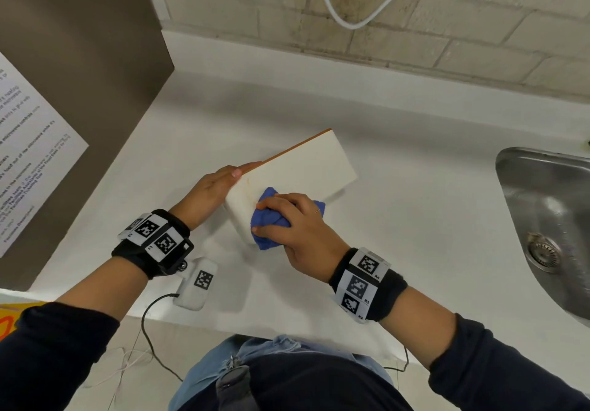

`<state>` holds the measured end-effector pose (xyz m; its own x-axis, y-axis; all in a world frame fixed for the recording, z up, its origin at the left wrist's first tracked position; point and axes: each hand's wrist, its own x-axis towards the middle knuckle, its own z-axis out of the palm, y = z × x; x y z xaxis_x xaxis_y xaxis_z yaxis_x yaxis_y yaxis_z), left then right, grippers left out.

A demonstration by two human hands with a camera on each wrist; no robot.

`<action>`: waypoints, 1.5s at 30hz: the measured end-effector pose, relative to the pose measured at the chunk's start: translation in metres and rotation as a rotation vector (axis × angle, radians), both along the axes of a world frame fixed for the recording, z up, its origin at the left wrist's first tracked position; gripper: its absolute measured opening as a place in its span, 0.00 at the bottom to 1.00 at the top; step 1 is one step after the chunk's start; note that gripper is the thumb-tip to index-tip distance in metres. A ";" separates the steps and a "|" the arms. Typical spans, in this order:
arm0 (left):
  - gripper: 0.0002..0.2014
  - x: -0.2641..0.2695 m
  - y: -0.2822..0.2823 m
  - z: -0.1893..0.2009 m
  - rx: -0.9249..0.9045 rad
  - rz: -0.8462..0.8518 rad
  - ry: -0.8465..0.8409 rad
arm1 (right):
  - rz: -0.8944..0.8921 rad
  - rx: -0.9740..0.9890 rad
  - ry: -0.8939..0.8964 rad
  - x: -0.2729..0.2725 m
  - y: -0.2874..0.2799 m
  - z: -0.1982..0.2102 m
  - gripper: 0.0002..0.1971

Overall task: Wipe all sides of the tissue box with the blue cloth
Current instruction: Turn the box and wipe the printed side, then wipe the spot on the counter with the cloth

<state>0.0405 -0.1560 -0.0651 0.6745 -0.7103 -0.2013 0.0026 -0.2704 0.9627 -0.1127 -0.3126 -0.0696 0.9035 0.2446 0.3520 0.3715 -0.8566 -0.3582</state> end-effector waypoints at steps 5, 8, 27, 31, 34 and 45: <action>0.22 -0.006 0.000 0.003 -0.018 -0.017 -0.048 | -0.018 -0.059 -0.014 -0.022 -0.019 -0.004 0.22; 0.20 -0.010 -0.001 0.006 -0.020 -0.029 -0.078 | -0.133 -0.105 0.026 -0.034 -0.035 0.001 0.22; 0.18 -0.014 0.004 0.010 -0.015 -0.039 -0.119 | -0.712 0.501 0.106 -0.086 -0.104 0.110 0.09; 0.18 -0.016 0.003 0.010 -0.007 -0.046 -0.124 | -0.761 0.281 0.181 -0.081 -0.123 0.112 0.09; 0.18 -0.019 0.003 0.011 -0.005 -0.043 -0.128 | -0.802 0.146 0.139 -0.077 -0.137 0.091 0.11; 0.17 -0.028 0.002 0.017 0.013 -0.012 -0.144 | -0.898 -0.077 0.722 -0.107 -0.104 -0.010 0.21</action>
